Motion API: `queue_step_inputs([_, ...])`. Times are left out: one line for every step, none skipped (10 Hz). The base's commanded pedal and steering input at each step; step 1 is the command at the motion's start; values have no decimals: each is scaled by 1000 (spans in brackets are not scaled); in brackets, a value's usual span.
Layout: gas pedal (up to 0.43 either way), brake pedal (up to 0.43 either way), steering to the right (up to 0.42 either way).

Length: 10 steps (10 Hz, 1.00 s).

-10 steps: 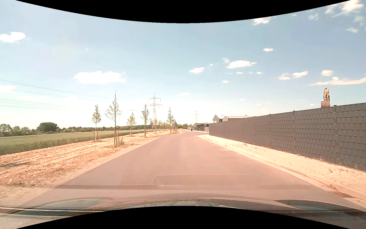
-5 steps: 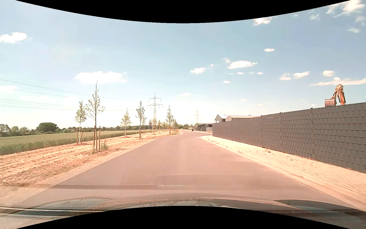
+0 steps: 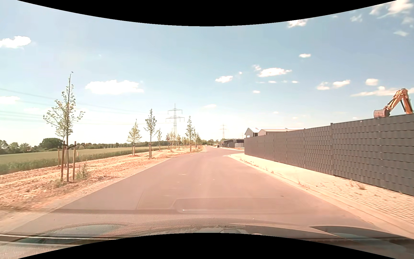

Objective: Follow the waypoints while adhering to traffic rules and regulations

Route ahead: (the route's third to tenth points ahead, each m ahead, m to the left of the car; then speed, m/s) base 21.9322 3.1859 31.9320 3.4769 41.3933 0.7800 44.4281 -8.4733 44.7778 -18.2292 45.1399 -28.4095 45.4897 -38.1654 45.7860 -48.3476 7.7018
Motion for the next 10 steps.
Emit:
queue_step_inputs([0, 0, -4])
queue_step_inputs([0, 0, -4])
queue_step_inputs([0, 0, -3])
queue_step_inputs([0, 0, -2])
queue_step_inputs([0, 0, -4])
queue_step_inputs([0, 0, -12])
queue_step_inputs([0, 0, -14])
queue_step_inputs([0, 0, -15])
queue_step_inputs([0, 0, -20])
queue_step_inputs([0, 0, -25])
